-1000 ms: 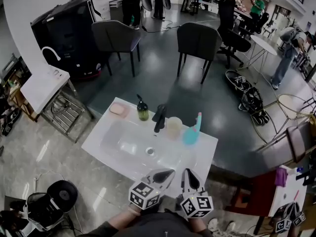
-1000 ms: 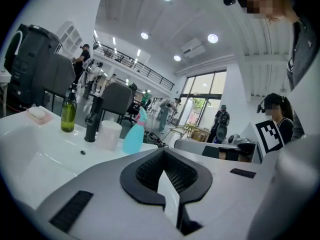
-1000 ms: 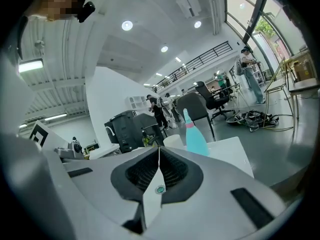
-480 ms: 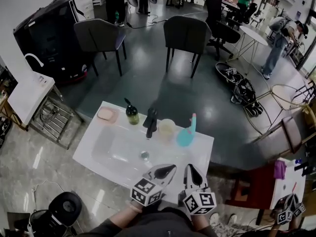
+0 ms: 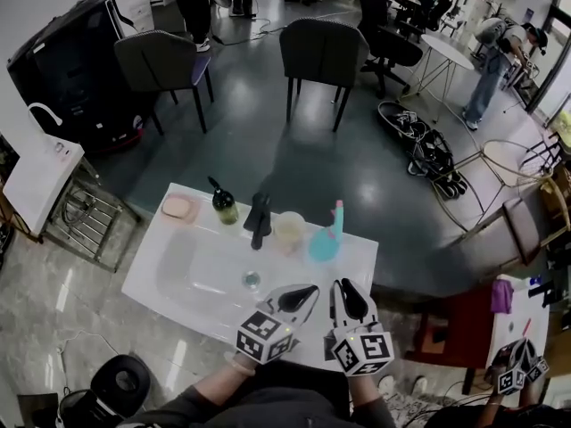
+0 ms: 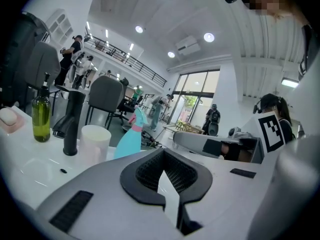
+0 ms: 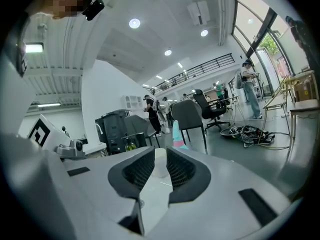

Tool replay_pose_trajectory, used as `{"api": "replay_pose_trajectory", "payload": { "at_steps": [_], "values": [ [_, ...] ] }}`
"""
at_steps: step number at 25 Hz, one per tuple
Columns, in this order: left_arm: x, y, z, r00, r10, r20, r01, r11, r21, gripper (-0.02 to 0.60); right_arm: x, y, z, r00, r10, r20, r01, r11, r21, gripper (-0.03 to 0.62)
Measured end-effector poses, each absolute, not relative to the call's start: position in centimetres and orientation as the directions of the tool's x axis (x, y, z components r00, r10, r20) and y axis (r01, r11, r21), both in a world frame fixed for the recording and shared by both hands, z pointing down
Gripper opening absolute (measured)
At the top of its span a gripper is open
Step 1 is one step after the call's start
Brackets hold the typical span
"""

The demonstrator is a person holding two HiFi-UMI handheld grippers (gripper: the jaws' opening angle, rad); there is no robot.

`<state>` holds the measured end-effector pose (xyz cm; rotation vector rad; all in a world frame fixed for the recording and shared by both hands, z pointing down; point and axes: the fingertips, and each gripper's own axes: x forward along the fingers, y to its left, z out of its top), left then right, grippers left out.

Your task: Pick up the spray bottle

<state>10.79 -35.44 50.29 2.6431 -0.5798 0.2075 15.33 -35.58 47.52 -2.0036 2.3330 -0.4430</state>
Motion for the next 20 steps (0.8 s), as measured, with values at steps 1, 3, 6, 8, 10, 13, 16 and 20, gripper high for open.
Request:
{"api": "replay_pose_trajectory", "payload": {
  "at_steps": [1, 3, 6, 8, 10, 13, 16, 20],
  "values": [
    [10.9, -35.4, 50.4, 0.902, -0.364, 0.234, -0.429, -0.824, 0.371, 0.005, 15.5, -35.8, 47.4, -0.171, -0.973, 0.153, -0.963, 0.132, -0.234, 0.052],
    [11.2, -35.6, 50.5, 0.899, -0.367, 0.238, -0.432, -0.825, 0.363, 0.005, 15.9, -36.3, 47.1, -0.173, -0.974, 0.144, -0.968, 0.141, -0.209, 0.146],
    [11.5, -36.4, 50.6, 0.886, -0.393, 0.244, -0.459, -0.817, 0.348, 0.005, 16.7, -37.2, 47.3, -0.162, -0.977, 0.138, -0.978, 0.141, -0.152, 0.243],
    [11.7, -37.1, 50.9, 0.874, -0.416, 0.250, -0.482, -0.807, 0.342, 0.005, 17.5, -38.0, 48.0, -0.163, -0.975, 0.152, -0.978, 0.139, -0.158, 0.290],
    [11.8, -37.8, 51.4, 0.860, -0.439, 0.261, -0.507, -0.795, 0.334, 0.005, 18.2, -39.1, 48.9, -0.177, -0.969, 0.172, -0.972, 0.145, -0.186, 0.316],
    [11.7, -38.8, 52.3, 0.830, -0.478, 0.288, -0.555, -0.759, 0.341, 0.005, 18.3, -40.8, 50.3, -0.213, -0.950, 0.229, -0.970, 0.178, -0.166, 0.330],
    [11.7, -39.1, 53.2, 0.821, -0.485, 0.301, -0.569, -0.739, 0.361, 0.005, 17.6, -42.2, 51.2, -0.248, -0.934, 0.256, -0.964, 0.213, -0.159, 0.330],
    [11.4, -40.5, 54.7, 0.798, -0.507, 0.325, -0.601, -0.704, 0.377, 0.005, 16.8, -44.1, 52.9, -0.270, -0.916, 0.297, -0.961, 0.240, -0.135, 0.330]
  ]
}}
